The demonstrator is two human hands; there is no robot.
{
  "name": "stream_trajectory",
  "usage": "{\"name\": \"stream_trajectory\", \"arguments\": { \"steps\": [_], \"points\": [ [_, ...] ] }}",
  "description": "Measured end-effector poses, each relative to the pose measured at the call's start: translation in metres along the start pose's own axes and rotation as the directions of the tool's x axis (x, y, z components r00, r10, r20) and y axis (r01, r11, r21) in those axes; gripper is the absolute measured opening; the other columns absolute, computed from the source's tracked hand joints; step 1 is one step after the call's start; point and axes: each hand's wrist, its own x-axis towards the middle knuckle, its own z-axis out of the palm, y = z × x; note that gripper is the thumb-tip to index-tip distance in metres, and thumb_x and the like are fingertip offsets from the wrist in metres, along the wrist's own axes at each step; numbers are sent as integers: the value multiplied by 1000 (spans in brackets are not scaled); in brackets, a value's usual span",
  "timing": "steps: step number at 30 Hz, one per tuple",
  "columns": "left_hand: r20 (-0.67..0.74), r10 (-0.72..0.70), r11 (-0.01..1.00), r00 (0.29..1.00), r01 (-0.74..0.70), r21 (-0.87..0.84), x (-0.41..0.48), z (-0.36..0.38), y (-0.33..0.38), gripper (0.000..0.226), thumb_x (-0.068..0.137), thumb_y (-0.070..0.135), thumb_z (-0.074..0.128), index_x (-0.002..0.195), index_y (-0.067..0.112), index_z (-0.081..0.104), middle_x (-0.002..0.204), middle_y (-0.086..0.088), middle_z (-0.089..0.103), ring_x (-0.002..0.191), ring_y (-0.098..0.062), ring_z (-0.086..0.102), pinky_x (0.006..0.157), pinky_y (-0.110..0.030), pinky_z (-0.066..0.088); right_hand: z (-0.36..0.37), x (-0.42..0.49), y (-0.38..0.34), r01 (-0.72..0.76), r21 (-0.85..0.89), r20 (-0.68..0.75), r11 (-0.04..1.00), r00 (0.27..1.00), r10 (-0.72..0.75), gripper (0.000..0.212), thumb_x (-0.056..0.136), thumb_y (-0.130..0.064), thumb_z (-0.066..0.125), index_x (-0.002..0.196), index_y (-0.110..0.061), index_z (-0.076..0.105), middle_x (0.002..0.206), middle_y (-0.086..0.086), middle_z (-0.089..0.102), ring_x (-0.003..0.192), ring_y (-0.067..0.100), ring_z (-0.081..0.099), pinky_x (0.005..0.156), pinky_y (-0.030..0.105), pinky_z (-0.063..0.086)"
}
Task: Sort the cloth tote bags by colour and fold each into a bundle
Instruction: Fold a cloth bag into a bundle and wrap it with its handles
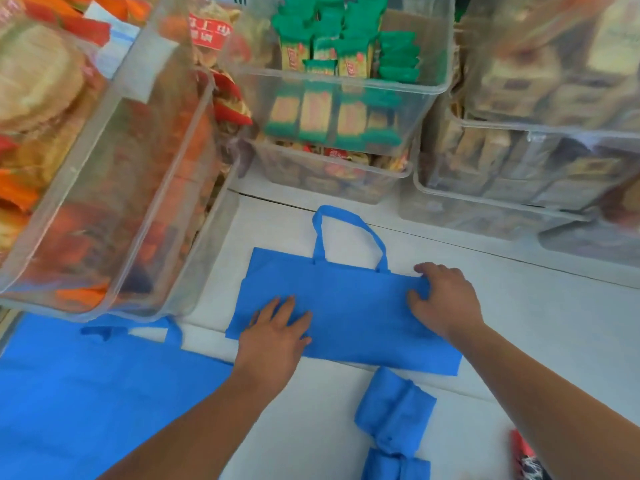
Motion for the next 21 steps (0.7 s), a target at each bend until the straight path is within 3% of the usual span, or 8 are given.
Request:
{"name": "stream_trajectory", "arguments": {
  "steps": [2,4,9,11,14,17,19,21],
  "points": [
    [-29,-33,996,999,31,-78,1,-2,-7,53,70,52,84,116,29,72,129,8,66,115,-21,64,57,-36,60,-1,13,-19,6,150,60,989,998,-15,33,97,-28,57,130,-26,60,117,-5,64,105,15,54,89,32,46],
    [-29,-30,992,999,26,-125,4,-4,-14,56,74,60,77,120,29,68,130,15,62,115,-14,61,53,-32,58,1,30,-30,-34,226,123,974,992,6,24,101,-23,50,119,-29,64,109,-5,69,96,17,60,85,33,50],
    [-14,21,991,1000,-23,-128,3,-6,-20,58,79,67,63,123,30,68,131,18,60,117,-10,57,57,-30,58,-9,52,-41,-185,407,346,895,937,36,51,86,14,36,99,-20,73,87,2,75,76,17,67,57,17,51],
    [-3,15,990,1000,-15,-137,4,-5,-20,60,81,68,54,124,30,67,133,17,60,119,-10,55,57,-31,59,-15,53,-41,-197,507,386,839,922,-16,63,82,24,31,97,-18,76,93,3,78,87,17,72,63,18,56],
    [9,19,991,1000,-18,-134,5,-4,-19,60,81,68,51,124,28,68,132,16,60,119,-10,53,55,-32,59,-21,52,-41,-230,616,438,753,895,-85,76,88,25,35,122,-34,71,114,-1,75,103,12,72,71,20,57],
    [12,29,992,1000,-27,-122,6,-6,-19,61,80,68,50,122,29,69,130,16,61,116,-11,57,53,-29,58,-26,60,-43,-133,654,317,745,942,-111,85,90,19,45,139,-49,53,144,-20,52,111,-5,62,74,25,55],
    [17,28,994,999,-26,-106,6,-8,-19,62,79,70,47,121,31,70,130,16,62,115,-11,60,53,-27,58,-29,70,-40,-144,725,181,674,983,15,74,88,12,59,141,-40,53,127,-12,63,107,7,68,79,36,54],
    [25,30,995,999,-27,-100,7,-11,-18,63,78,71,47,120,32,70,130,17,63,114,-11,61,54,-26,58,-36,75,-34,-250,771,81,585,950,300,50,83,-17,80,129,-23,59,90,4,74,74,22,72,72,41,56]
  ]
}}
